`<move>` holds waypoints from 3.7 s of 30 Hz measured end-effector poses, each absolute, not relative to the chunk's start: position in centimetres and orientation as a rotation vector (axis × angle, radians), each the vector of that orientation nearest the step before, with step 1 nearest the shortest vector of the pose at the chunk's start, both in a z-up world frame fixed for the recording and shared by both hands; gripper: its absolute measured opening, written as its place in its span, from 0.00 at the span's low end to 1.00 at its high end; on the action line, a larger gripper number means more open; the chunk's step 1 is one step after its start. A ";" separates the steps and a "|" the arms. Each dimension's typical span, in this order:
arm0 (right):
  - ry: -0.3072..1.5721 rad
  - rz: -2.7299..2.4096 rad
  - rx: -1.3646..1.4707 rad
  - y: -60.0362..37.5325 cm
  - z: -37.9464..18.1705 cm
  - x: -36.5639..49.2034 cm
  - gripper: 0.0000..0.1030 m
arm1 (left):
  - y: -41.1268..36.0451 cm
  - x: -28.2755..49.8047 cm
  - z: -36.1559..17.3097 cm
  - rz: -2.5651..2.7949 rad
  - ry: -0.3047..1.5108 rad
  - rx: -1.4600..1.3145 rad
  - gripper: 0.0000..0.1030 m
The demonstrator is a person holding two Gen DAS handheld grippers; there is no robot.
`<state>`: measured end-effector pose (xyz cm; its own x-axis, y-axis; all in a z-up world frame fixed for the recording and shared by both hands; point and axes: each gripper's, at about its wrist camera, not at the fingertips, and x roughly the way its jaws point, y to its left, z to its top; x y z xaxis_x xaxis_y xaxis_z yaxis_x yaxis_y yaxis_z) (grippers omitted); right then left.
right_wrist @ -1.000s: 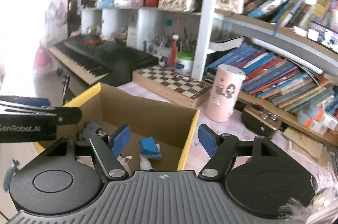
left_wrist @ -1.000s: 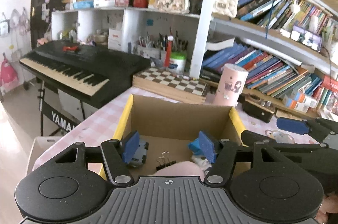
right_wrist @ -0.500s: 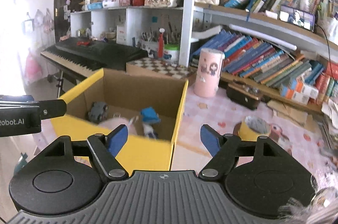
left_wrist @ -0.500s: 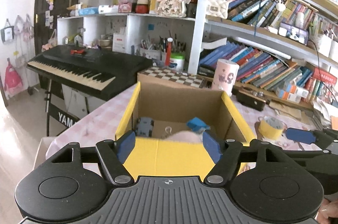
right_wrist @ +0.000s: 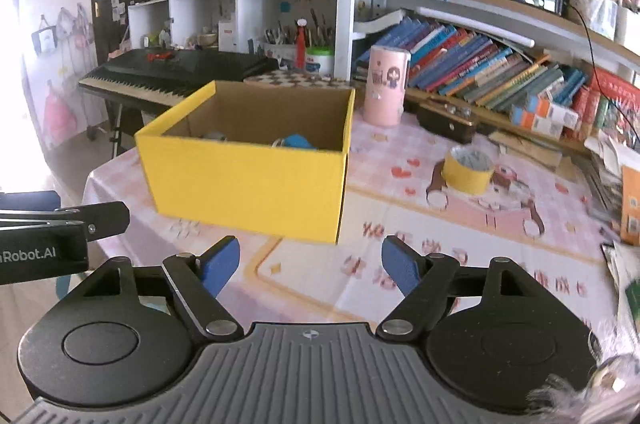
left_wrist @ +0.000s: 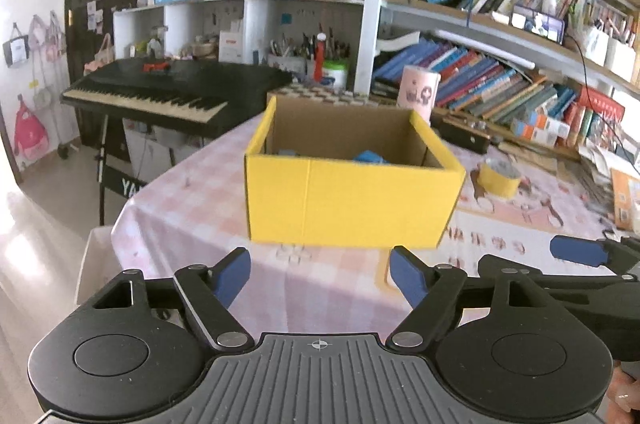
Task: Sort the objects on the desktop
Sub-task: 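Withdraw both open tools up out of the yellow box, then move both open tools across the desk toward the tape roll and card box, then grasp the yellow tape roll with the left tool while the right tool grasps the white card box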
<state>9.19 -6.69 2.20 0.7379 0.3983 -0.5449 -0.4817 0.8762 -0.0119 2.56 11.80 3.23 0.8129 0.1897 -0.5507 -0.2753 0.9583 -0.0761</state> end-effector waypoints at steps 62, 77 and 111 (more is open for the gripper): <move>0.777 0.076 -0.078 -21.7 -1.0 17.6 0.81 | -2.9 16.4 -0.4 -0.145 0.748 -0.010 0.91; 0.742 0.127 -0.085 -26.0 -0.2 27.8 0.81 | -7.5 25.2 0.2 -0.083 0.710 -0.035 0.91; 0.705 0.175 -0.090 -25.6 -6.8 46.2 0.79 | -11.3 46.7 -6.4 -0.037 0.778 0.046 0.90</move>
<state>46.16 -25.65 -6.79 0.7476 0.1300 -0.6513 -0.1904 0.9814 -0.0226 46.67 -11.28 -6.37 0.7117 -0.0167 -0.7022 0.0506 0.9983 0.0276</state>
